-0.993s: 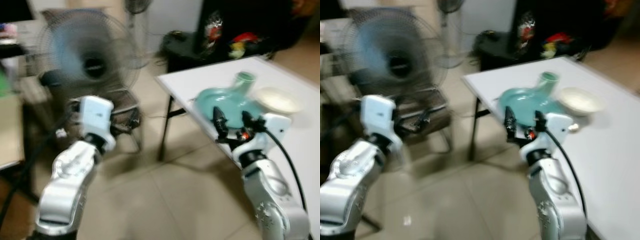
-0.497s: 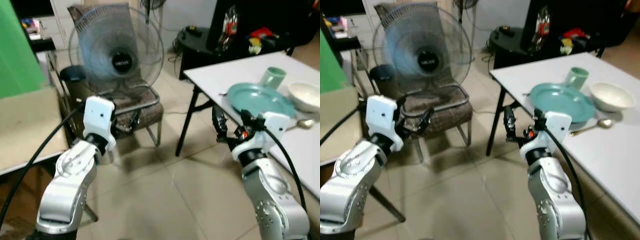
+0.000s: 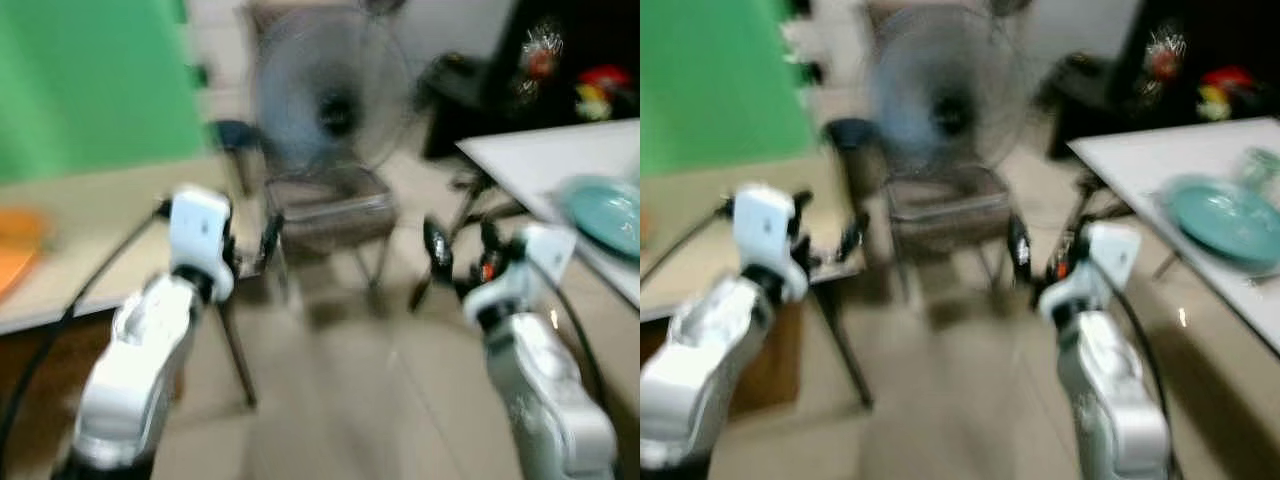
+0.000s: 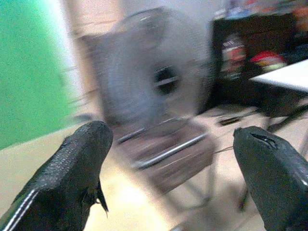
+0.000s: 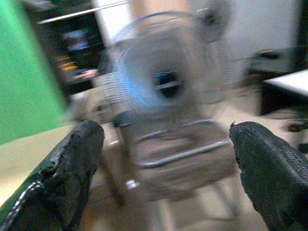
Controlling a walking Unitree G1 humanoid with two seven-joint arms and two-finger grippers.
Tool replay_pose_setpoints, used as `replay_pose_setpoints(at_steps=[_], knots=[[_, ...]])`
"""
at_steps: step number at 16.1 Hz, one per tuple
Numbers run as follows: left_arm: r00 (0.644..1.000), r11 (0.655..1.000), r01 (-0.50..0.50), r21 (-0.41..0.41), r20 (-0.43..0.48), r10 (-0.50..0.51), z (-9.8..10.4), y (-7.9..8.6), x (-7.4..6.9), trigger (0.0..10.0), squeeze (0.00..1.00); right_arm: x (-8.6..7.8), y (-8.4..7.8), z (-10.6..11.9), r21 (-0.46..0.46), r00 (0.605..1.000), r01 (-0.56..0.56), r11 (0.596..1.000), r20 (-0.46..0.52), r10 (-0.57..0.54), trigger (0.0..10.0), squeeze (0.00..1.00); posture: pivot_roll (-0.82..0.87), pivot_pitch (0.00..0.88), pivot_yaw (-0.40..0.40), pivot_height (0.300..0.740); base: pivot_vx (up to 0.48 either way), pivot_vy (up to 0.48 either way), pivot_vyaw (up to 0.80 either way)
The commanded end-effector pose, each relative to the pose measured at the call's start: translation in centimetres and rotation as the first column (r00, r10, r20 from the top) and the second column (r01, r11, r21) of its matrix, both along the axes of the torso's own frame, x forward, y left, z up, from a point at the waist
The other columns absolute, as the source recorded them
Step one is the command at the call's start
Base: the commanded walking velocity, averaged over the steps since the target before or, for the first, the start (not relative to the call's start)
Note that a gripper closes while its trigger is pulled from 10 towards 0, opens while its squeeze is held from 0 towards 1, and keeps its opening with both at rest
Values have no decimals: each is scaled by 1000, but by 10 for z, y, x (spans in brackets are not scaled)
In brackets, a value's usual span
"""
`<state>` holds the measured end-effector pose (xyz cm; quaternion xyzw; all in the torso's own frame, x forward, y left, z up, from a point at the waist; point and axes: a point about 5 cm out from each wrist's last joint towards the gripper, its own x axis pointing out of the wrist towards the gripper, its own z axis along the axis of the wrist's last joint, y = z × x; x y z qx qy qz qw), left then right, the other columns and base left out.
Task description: Setting the table
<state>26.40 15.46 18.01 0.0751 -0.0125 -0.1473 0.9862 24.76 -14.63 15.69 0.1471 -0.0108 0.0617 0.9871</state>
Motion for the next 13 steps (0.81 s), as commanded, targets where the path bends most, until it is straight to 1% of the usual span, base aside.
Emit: replay_pose_setpoints(at_steps=[1,5,6,7,8,9,10,11,13], knots=[[1000,1000,3,-2,4,-3,2,-2,1,10000,0,1,0,7,-9,1000,-2,1000,27,3,10000,1000,41,0,-33,740,0,352,800],[1000,1000,3,-1,1,-3,1,0,2,10000,0,0,1,6,-9,1000,0,1000,25,0,10000,1000,27,0,-26,740,0,348,800],[1000,1000,0,-4,-2,0,1,-1,5,10000,0,0,1,7,-10,1000,6,1000,27,-5,10000,1000,17,0,-15,740,0,319,800],[1000,1000,-3,-8,-5,3,0,-3,7,10000,0,0,0,8,-13,1000,12,1000,28,-11,10000,1000,9,0,-5,740,0,0,800],[1000,1000,-5,-12,-10,5,0,-7,9,10000,0,-1,-4,8,-17,999,36,999,30,-36,10000,1000,4,0,3,740,0,0,0],[1000,1000,-6,-13,-11,6,-1,-8,9,10000,0,-1,-5,9,-18,999,43,999,31,-42,10000,1000,4,0,3,740,0,0,0],[1000,1000,1,-11,-10,-1,-1,-9,8,10000,0,-1,-7,7,45,998,60,997,21,-61,10000,1000,7,0,4,740,0,0,0],[1000,1000,-1,-7,-6,1,-1,-8,8,10000,0,0,-10,5,148,996,85,985,3,-87,10000,1000,6,0,1,740,0,0,0],[1000,1000,-17,0,-9,17,-2,-6,9,10000,0,1,-11,4,143,995,98,985,-4,-98,10000,1000,4,0,0,740,0,0,0]])
